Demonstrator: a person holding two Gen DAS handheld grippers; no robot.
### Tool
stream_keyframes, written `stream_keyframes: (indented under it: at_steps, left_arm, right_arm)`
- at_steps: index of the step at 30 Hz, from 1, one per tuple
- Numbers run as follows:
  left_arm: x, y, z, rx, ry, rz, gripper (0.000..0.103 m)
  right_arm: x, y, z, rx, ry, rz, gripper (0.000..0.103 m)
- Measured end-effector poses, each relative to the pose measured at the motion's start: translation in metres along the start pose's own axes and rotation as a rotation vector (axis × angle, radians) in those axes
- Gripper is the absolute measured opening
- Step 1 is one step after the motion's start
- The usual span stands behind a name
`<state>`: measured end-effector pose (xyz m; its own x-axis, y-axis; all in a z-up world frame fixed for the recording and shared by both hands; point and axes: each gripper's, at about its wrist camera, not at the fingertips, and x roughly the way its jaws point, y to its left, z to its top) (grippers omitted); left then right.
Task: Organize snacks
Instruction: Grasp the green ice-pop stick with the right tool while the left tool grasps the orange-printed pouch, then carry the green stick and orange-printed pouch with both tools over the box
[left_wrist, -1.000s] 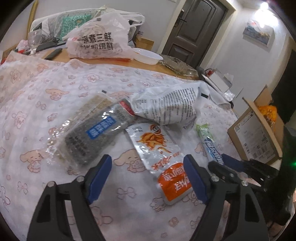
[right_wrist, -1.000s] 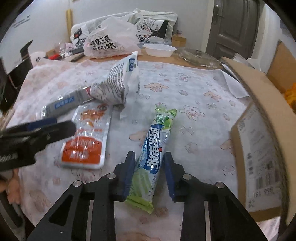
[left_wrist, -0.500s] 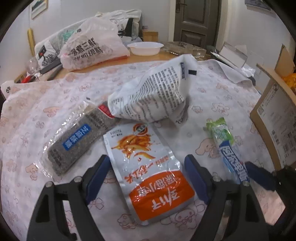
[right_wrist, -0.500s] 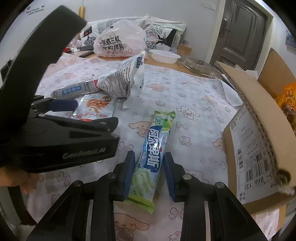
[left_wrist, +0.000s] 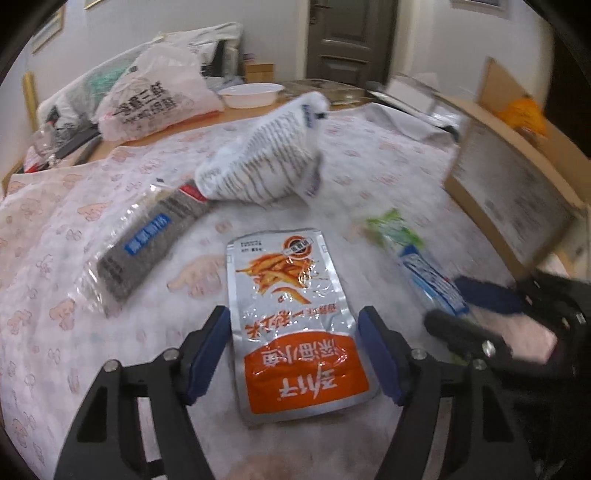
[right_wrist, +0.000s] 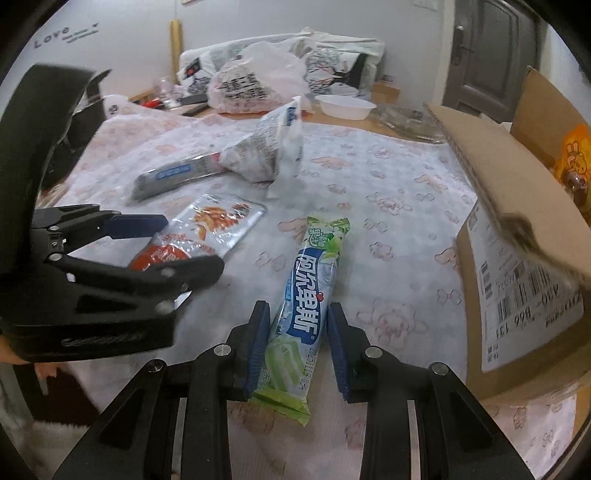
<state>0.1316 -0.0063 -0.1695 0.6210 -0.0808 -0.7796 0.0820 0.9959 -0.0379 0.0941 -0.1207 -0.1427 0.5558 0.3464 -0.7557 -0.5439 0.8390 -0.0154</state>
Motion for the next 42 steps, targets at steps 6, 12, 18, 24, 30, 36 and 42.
stream_keyframes:
  at_steps: [6,12,18,24,30,36,42]
  left_arm:
    - [-0.019,0.009,-0.02,-0.014,0.008,-0.006,0.069]
    - [-0.026,0.022,-0.029,-0.053,0.023,0.036,0.069]
    - [-0.027,0.022,-0.03,-0.092,0.032,0.042,0.078]
    - [-0.021,0.015,-0.028,-0.096,0.01,0.123,0.074]
    - [-0.024,0.017,-0.03,-0.107,-0.013,0.137,0.066]
    - [-0.028,0.019,-0.031,-0.129,-0.019,0.112,0.065]
    - [-0.054,0.025,-0.03,-0.15,-0.084,0.097,0.065]
  right_arm:
    - [-0.012,-0.001,-0.014,-0.015,0.009,0.058,0.027]
    - [-0.018,-0.006,-0.022,-0.003,0.017,0.045,0.027]
    - [-0.02,-0.007,-0.024,-0.005,0.003,0.049,0.029]
    - [-0.012,-0.006,-0.017,-0.032,-0.019,0.04,0.029]
    - [-0.007,-0.008,-0.013,-0.026,-0.042,0.035,0.022]
    - [-0.012,-0.003,-0.014,-0.018,-0.047,0.031,0.022]
    - [-0.036,0.016,-0.005,-0.032,-0.102,0.072,0.022]
